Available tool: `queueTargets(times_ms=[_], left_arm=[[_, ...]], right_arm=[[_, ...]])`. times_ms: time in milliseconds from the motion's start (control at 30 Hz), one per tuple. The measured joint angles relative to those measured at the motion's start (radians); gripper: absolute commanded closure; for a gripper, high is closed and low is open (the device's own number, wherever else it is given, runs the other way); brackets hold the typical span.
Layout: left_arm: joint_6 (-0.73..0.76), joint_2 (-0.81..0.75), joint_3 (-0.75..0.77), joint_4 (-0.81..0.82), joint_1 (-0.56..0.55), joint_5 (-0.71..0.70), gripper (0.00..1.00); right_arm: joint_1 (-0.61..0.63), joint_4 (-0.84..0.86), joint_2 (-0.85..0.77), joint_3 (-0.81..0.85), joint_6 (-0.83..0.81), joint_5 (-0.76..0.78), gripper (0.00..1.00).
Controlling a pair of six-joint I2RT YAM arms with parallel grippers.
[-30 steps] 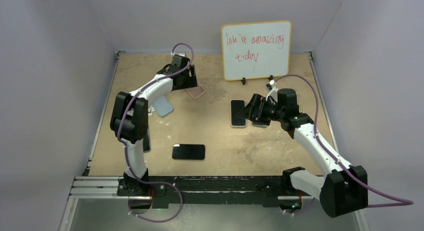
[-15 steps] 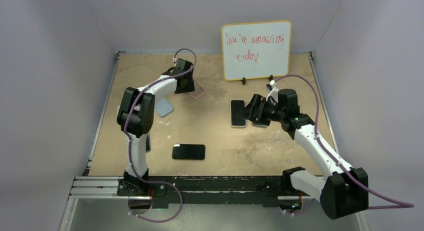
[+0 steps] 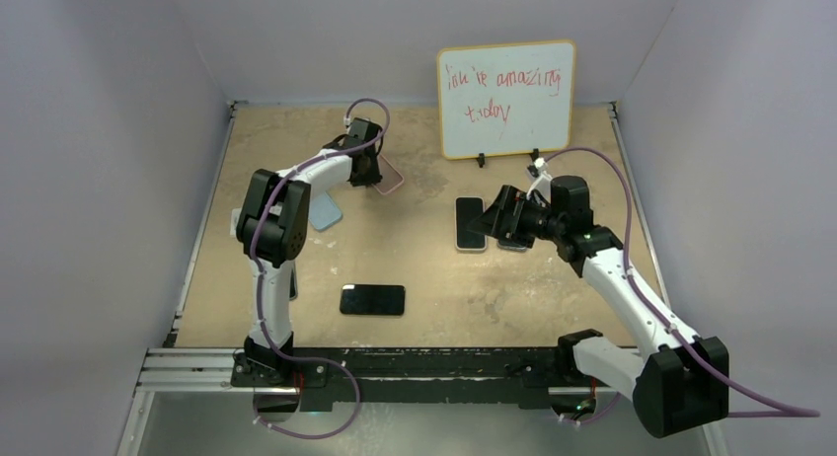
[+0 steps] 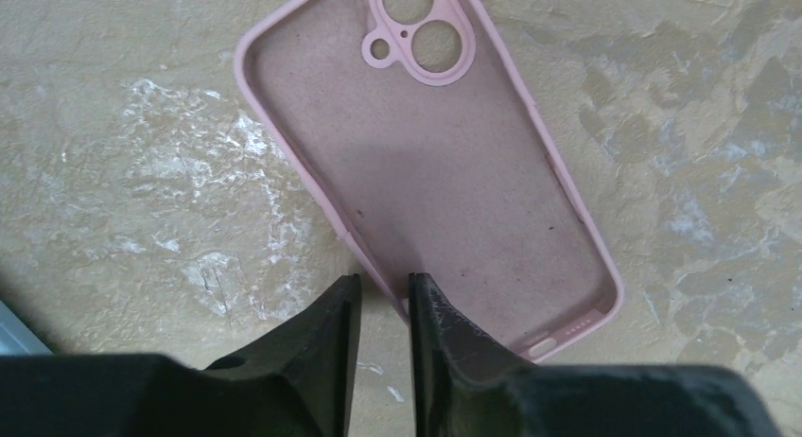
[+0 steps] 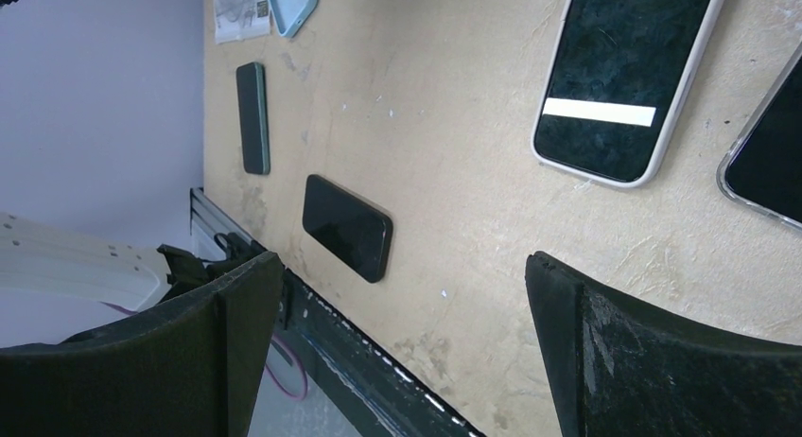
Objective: Put the phone into the phone case
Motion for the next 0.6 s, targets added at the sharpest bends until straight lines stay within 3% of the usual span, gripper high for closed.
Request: queueTargets(times_ms=[300, 600], left_arm=[[0.004, -0.004, -0.003, 0.008, 0.0, 0.034, 0.99], [0.032, -0.13, -0.129, -0.023, 0.0, 0.105, 1.0]], right_arm=[[0.0, -0.002, -0.033, 0.0, 0.008, 0.002, 0.01], [0.0, -0.032, -0.099, -0.025, 0.026, 0.026, 0.01]])
